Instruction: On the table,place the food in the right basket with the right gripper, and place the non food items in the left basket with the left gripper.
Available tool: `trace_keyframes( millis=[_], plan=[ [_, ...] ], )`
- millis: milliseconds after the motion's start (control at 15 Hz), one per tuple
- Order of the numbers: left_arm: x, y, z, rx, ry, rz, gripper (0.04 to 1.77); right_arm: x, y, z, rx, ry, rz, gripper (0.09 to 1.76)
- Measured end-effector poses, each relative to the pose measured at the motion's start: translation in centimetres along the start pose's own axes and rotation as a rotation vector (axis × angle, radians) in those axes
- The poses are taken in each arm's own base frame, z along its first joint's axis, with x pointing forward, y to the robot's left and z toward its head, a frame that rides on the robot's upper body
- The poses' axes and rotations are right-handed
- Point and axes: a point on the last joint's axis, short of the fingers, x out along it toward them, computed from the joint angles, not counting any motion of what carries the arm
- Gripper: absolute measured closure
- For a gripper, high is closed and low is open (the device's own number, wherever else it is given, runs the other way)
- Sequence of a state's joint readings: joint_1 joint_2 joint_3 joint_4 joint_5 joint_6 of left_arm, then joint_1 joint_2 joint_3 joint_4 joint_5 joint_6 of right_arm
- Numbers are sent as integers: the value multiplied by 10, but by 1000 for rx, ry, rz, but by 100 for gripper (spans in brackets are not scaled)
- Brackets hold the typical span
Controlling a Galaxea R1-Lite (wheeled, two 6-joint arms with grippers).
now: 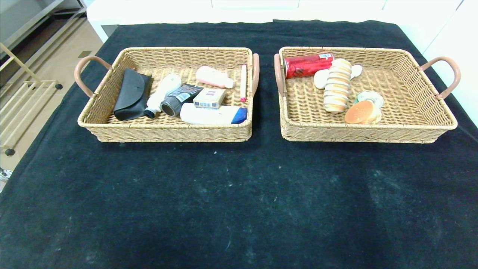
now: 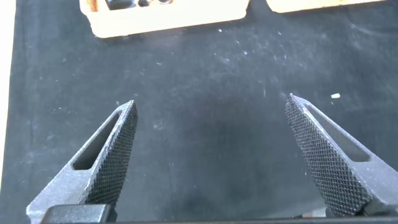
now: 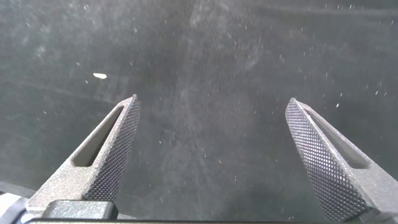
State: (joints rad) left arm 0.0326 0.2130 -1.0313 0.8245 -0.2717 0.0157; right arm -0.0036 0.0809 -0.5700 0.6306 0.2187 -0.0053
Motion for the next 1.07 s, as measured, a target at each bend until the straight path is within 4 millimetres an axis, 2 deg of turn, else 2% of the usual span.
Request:
trace_keyframes(
  millis=[133,267,400,533,667,800,1067],
  plan=[
    [-1,2,-13,13,-19,-18,9,0,0,-12,0,-9,-9,14],
    [4,4,-28,26,-67,-21,9,0,0,-13,-16,-50,-13,14],
    [17,8,-42,44,-143,11,9,3,-1,-8,-40,-156,-29,14],
    [39,15,-58,56,-219,78,9,16,-6,-9,-75,-255,-108,14],
    [60,21,-80,56,-237,126,9,35,-11,-22,-144,-314,-185,14],
    [77,26,-108,48,-182,172,9,52,-16,-41,-235,-333,-248,14],
    [94,31,-149,82,-43,229,9,64,-19,-69,-209,-169,-235,14]
  ],
)
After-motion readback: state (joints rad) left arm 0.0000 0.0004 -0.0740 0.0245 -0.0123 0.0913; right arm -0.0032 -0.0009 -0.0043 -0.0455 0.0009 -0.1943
